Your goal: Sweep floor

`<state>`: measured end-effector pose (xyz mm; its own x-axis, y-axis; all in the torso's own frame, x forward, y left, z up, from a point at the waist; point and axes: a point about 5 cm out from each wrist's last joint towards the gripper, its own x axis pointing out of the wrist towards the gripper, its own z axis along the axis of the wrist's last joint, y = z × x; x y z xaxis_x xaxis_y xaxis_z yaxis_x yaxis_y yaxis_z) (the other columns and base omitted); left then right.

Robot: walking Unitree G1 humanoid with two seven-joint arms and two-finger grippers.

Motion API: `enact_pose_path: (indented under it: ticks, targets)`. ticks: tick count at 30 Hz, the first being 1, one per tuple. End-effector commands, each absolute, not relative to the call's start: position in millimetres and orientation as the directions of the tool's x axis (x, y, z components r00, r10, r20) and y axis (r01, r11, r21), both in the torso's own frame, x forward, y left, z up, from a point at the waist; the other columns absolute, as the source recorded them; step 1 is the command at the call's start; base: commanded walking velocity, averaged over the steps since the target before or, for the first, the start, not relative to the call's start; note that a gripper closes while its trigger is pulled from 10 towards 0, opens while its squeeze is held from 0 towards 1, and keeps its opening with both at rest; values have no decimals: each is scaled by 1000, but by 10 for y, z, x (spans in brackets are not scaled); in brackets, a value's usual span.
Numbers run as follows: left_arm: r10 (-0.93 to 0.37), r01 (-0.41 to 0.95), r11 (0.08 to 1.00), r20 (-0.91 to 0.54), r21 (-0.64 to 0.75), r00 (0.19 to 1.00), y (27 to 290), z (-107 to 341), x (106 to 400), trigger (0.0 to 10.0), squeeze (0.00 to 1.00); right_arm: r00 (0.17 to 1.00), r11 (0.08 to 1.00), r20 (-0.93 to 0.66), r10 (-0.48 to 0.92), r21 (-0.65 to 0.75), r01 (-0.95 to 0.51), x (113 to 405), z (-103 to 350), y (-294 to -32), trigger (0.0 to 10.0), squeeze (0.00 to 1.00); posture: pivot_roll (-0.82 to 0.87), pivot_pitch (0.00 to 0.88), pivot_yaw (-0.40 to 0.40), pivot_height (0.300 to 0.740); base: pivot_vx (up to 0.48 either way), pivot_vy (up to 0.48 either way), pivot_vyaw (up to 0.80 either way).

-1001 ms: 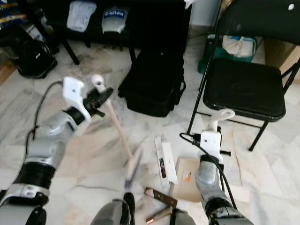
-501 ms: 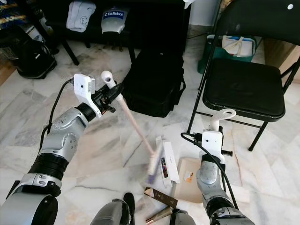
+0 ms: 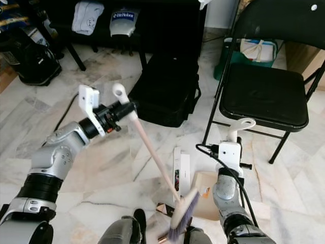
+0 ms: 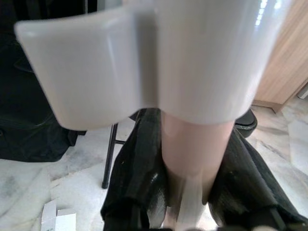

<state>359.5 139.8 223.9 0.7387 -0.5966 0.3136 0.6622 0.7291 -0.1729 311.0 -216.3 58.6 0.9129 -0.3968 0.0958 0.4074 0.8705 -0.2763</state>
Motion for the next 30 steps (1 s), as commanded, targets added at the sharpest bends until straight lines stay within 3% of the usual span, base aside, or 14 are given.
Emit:
enact_pose_path:
  ticks: [1, 6, 8, 11, 17, 25, 30]
  targets:
    - [-476, 564, 819, 418, -110, 773, 1575, 2488, 3642, 10000, 0, 914, 868, 62, -400, -296, 400, 3055, 502, -2163, 10000, 0, 195, 226, 100, 740, 0, 0, 0]
    - [-438, 493, 869, 402, -38, 804, 1612, 2475, 3663, 10000, 0, 915, 867, 61, -400, -298, 399, 3051, 498, -2165, 10000, 0, 194, 226, 100, 740, 0, 0, 0]
    - [-474, 484, 873, 342, 63, 811, 1556, 2390, 3650, 10000, 0, 914, 867, 61, -401, -297, 400, 3049, 496, -2167, 10000, 0, 190, 224, 102, 740, 0, 0, 0]
    - [-554, 521, 832, 245, 190, 796, 1430, 2235, 3605, 10000, 0, 914, 867, 60, -401, -297, 400, 3045, 492, -2163, 10000, 0, 187, 220, 103, 740, 0, 0, 0]
    - [-645, 593, 746, 105, 305, 757, 1286, 2003, 3553, 10000, 0, 913, 866, 61, -403, -299, 402, 3038, 489, -2173, 10000, 0, 182, 210, 104, 740, 0, 0, 0]
    - [-734, 722, 673, 26, 161, 679, 1227, 1839, 3477, 10000, 0, 913, 864, 64, -404, -301, 404, 3043, 497, -2182, 10000, 0, 186, 215, 101, 740, 0, 0, 0]
    - [-749, 747, 662, 69, 53, 659, 1239, 1863, 3423, 10000, 0, 913, 864, 63, -402, -303, 401, 3047, 500, -2186, 10000, 0, 187, 221, 99, 740, 0, 0, 0]
